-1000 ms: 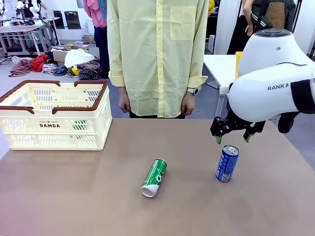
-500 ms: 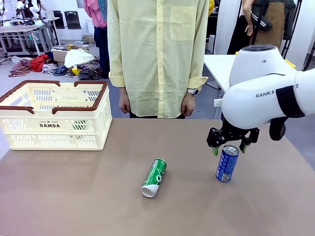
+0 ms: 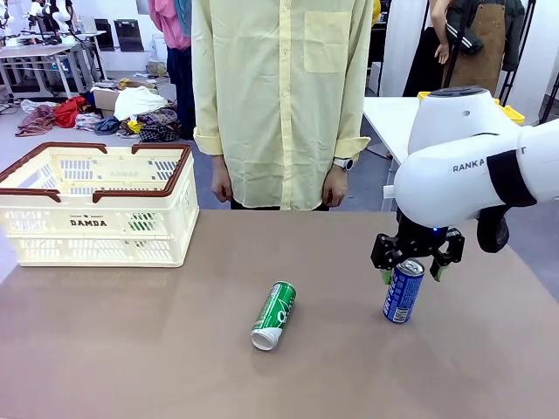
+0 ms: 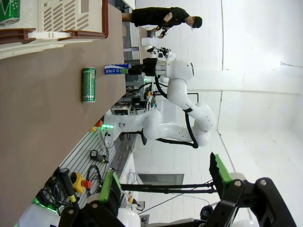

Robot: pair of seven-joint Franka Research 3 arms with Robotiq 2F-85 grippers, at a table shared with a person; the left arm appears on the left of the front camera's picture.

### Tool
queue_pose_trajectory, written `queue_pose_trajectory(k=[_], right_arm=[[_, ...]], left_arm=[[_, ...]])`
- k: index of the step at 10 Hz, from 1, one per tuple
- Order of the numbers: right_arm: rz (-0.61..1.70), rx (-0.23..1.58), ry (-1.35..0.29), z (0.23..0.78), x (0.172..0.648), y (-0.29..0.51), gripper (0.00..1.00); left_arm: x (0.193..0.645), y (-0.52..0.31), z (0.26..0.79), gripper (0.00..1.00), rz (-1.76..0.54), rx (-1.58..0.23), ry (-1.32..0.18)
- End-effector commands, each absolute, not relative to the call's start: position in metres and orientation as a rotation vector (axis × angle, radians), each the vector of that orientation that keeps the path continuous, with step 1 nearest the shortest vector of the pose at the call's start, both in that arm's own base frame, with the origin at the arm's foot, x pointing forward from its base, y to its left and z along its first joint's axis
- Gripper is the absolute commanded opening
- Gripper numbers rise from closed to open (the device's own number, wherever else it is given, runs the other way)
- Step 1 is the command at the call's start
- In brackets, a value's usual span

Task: Place the drinks into the Shopping basket.
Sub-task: Pick up one drink and place it into the Shopping basket.

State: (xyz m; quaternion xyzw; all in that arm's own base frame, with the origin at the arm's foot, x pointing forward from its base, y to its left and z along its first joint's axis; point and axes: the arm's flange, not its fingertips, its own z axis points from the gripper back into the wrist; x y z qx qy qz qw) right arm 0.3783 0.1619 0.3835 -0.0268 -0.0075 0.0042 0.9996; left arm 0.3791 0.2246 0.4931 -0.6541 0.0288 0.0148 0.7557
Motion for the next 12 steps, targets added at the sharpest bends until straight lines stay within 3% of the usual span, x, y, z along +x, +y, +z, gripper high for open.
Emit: queue_pose_trajectory(k=[1, 2, 9, 11, 12], right_arm=[[-0.009, -0.038, -0.007, 0.388, 0.383, 0.166, 0.4], [0.007, -0.033, -0.014, 0.387, 0.382, 0.167, 0.0], [0.027, -0.027, -0.02, 0.389, 0.379, 0.168, 0.0], [0.037, -0.013, -0.056, 0.416, 0.377, 0.162, 0.0], [0.031, -0.013, -0.111, 0.456, 0.373, 0.158, 0.0]], left_arm=[[0.377, 0.224, 0.496, 1.0, 0.031, -1.44, 0.062], [0.377, 0.224, 0.496, 1.0, 0.031, -1.44, 0.062], [0.377, 0.224, 0.496, 1.0, 0.031, -1.44, 0.062], [0.377, 0.224, 0.496, 1.0, 0.031, -1.44, 0.062], [0.377, 0.224, 0.496, 1.0, 0.031, -1.44, 0.062]])
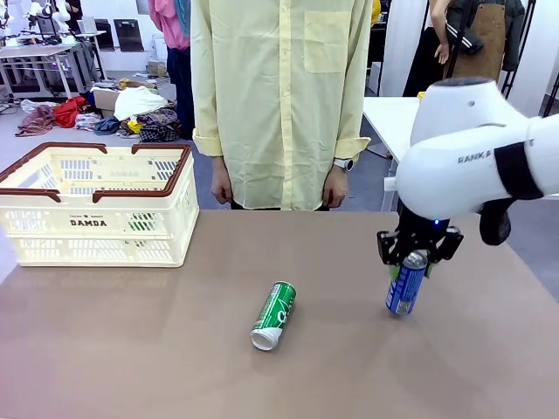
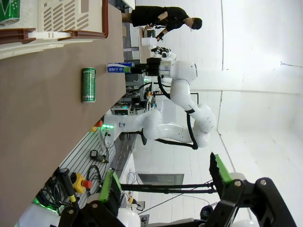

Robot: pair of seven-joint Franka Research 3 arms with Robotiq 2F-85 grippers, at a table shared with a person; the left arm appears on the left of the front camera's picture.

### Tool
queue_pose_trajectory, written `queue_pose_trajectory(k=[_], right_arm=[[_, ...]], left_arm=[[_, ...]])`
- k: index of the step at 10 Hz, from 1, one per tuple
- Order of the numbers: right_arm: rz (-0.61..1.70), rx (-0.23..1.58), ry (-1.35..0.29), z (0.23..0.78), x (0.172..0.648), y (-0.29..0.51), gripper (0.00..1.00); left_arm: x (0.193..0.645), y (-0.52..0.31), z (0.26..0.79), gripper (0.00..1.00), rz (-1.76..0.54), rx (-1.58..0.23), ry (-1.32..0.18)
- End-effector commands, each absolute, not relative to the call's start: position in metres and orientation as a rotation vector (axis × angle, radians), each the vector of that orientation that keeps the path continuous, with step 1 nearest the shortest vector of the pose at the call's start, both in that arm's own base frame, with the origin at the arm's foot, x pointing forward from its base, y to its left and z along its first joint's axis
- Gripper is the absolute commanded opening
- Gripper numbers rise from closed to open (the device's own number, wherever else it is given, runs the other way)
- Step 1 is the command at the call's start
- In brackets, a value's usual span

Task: Place the drinks into the Shopping basket.
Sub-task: Pick up one drink and place it into the Shopping basket.

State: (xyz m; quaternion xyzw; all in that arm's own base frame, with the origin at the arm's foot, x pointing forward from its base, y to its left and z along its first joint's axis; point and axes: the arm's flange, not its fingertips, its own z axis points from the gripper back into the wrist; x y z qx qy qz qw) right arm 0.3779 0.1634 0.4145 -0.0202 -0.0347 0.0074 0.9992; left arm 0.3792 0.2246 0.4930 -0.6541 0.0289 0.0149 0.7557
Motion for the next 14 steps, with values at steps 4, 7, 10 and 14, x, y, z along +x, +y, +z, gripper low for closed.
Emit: queue_pose_trajectory(k=[4, 7, 10, 14], right_arm=[[0.049, 0.049, -0.166, 0.54, 0.376, 0.144, 0.0], [0.025, -0.003, -0.193, 0.549, 0.362, 0.151, 0.0], [0.091, -0.058, -0.174, 0.542, 0.373, 0.168, 0.0], [0.358, -0.177, -0.261, 0.551, 0.459, 0.355, 0.0]], left_arm=[[0.377, 0.224, 0.496, 1.0, 0.031, -1.44, 0.062], [0.377, 0.224, 0.496, 1.0, 0.031, -1.44, 0.062], [0.377, 0.224, 0.496, 1.0, 0.031, -1.44, 0.062], [0.377, 0.224, 0.496, 1.0, 0.031, -1.44, 0.062]])
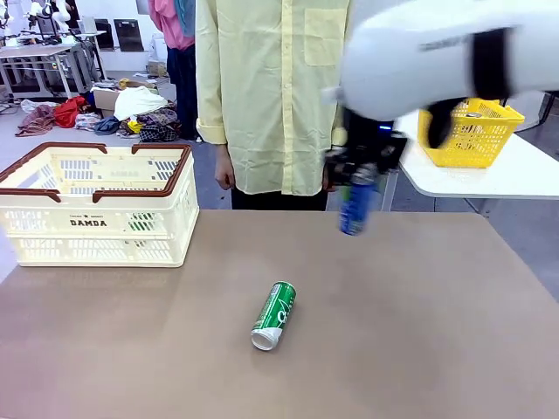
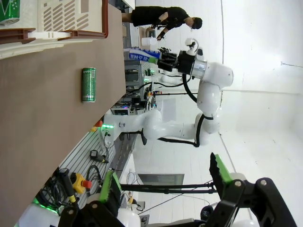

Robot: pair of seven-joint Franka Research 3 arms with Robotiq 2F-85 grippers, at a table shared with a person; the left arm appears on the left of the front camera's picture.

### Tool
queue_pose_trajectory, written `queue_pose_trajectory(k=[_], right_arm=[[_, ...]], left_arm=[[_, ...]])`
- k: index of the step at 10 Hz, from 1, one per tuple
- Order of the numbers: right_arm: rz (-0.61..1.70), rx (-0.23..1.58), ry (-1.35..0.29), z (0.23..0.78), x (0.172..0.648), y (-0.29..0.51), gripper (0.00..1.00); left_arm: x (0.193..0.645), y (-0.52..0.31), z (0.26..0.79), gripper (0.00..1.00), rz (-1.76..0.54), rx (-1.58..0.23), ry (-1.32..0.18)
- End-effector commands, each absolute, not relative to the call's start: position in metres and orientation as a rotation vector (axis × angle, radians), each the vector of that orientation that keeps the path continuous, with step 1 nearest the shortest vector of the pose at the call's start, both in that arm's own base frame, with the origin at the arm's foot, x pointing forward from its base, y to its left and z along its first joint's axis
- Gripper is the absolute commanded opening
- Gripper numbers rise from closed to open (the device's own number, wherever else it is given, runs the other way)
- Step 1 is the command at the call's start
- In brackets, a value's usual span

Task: Place the drinks into the Shopping basket.
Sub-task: Pick up one drink and place it into the Shopping basket.

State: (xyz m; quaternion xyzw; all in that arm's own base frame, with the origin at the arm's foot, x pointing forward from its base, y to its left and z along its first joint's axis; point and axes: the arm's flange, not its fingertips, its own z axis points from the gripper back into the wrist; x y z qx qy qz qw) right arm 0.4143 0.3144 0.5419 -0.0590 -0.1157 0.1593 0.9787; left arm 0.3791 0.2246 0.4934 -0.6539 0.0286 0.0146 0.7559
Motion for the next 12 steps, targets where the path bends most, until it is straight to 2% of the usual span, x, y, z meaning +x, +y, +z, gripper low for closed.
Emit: queue_pose_trajectory(k=[1, 3, 6, 12], right_arm=[[0.458, -0.145, -0.236, 0.534, 0.476, 0.398, 0.0], [0.563, -0.075, -0.146, 0.479, 0.505, 0.465, 0.0], [0.585, -0.043, -0.068, 0.41, 0.51, 0.487, 0.0], [0.596, -0.041, -0.052, 0.406, 0.504, 0.477, 0.0]], left_arm=[[0.377, 0.224, 0.496, 1.0, 0.031, -1.44, 0.062], [0.377, 0.224, 0.496, 1.0, 0.031, -1.44, 0.062], [0.377, 0.224, 0.496, 1.0, 0.031, -1.44, 0.062], [0.377, 0.224, 0.496, 1.0, 0.031, -1.44, 0.062]])
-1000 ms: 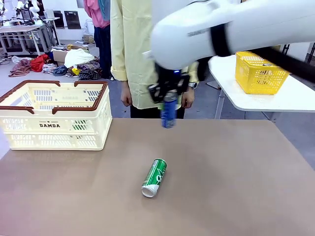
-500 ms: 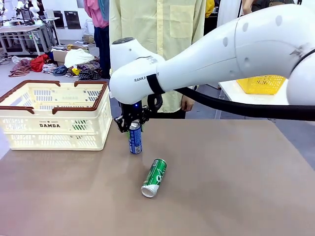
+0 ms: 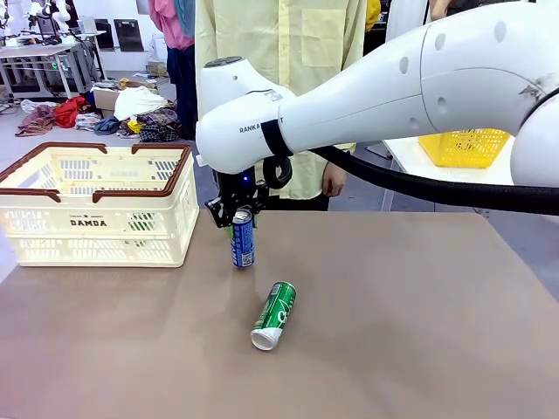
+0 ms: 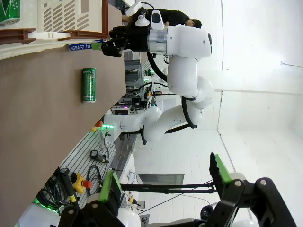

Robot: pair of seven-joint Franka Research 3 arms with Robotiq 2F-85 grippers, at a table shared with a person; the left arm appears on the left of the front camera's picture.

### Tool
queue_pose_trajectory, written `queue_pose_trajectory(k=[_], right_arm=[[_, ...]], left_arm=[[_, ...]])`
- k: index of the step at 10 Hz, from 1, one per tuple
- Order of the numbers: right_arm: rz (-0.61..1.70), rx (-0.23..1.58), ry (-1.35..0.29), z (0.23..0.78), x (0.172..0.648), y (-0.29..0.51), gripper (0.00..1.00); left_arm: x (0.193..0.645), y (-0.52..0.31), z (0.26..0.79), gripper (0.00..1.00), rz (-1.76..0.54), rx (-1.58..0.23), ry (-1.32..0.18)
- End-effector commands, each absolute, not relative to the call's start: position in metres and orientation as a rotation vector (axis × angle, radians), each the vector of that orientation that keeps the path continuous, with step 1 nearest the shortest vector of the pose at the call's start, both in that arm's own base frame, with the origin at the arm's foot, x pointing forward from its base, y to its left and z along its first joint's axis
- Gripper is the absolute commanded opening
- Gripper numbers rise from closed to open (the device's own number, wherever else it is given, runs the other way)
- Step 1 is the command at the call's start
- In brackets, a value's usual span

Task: Place the drinks into the Shopping basket.
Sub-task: Pick up one drink and place it into the Shopping basket.

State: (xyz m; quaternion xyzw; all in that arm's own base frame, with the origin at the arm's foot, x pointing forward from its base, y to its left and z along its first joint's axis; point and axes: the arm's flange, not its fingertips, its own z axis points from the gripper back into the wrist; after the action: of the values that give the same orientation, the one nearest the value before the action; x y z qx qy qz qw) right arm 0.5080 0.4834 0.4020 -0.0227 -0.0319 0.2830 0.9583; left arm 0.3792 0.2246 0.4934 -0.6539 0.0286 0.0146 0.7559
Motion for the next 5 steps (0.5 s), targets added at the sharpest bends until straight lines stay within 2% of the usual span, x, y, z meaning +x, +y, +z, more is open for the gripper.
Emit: queue_pose_trajectory(k=[1, 2, 5], right_arm=[[0.602, -0.042, -0.051, 0.4072, 0.5035, 0.4762, 0.59], [0.604, -0.04, -0.054, 0.4083, 0.5034, 0.4755, 1.0], [0.603, -0.036, -0.046, 0.4086, 0.5043, 0.4748, 1.0]], left_arm=[[0.3771, 0.2242, 0.4959, 1.0, 0.031, -1.44, 0.062], [0.3771, 0.2242, 0.4959, 1.0, 0.031, -1.44, 0.062], [0.3771, 0.2242, 0.4959, 1.0, 0.031, -1.44, 0.062]])
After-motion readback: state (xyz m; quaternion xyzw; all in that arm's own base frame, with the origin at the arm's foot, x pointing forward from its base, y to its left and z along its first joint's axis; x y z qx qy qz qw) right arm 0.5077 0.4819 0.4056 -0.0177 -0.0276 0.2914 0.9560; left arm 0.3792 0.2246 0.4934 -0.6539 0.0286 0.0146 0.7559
